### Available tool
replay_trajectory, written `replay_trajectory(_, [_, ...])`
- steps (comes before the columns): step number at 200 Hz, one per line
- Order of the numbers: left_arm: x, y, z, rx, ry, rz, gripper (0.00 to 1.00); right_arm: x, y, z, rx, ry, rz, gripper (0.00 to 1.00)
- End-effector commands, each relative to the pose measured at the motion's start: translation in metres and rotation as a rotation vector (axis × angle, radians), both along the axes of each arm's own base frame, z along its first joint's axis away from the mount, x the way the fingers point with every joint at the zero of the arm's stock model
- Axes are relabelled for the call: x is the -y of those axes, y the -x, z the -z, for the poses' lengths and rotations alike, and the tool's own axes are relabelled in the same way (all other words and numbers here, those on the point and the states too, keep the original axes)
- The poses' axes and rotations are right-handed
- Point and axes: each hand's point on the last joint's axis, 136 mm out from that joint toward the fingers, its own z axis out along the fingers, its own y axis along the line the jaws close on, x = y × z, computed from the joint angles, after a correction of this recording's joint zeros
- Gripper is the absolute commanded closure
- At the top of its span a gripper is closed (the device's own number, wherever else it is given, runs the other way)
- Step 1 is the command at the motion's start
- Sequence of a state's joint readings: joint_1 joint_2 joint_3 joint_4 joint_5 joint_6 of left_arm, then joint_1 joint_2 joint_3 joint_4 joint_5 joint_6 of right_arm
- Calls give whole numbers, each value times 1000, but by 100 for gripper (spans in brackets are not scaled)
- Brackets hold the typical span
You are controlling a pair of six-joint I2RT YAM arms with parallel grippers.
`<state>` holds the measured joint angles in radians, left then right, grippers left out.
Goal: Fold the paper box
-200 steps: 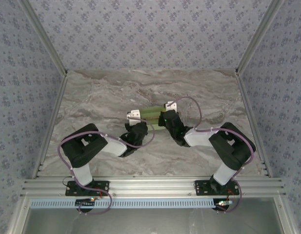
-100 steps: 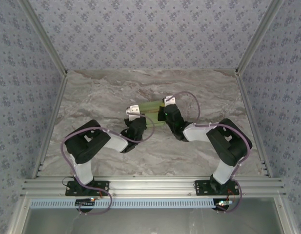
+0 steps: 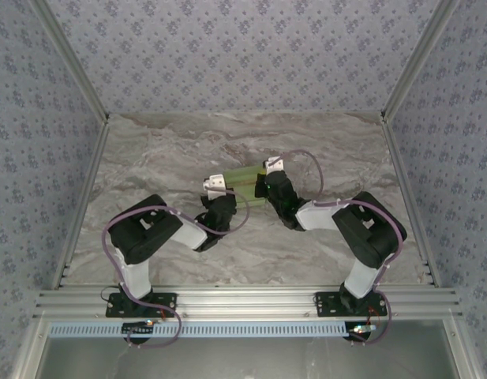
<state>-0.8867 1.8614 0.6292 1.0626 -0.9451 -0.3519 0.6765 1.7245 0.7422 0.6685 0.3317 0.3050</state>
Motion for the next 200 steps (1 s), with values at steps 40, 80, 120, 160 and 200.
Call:
replay_trajectory(40, [-37,13,18,14,-85,-148,100,26,3,10,55,50,104,95])
replay_trajectory(80, [-37,17,23,20,-106,-136,100,23,14,17,70,57,100,95])
replay_trajectory(120, [-29,20,22,46,-127,-109,100,17,22,19,104,47,80,95])
replay_trajectory(160, [-30,21,23,53,-140,-93,100,13,29,24,113,54,63,95])
replay_trajectory(200, [-29,23,30,41,-156,-79,100,10,36,35,96,63,52,95])
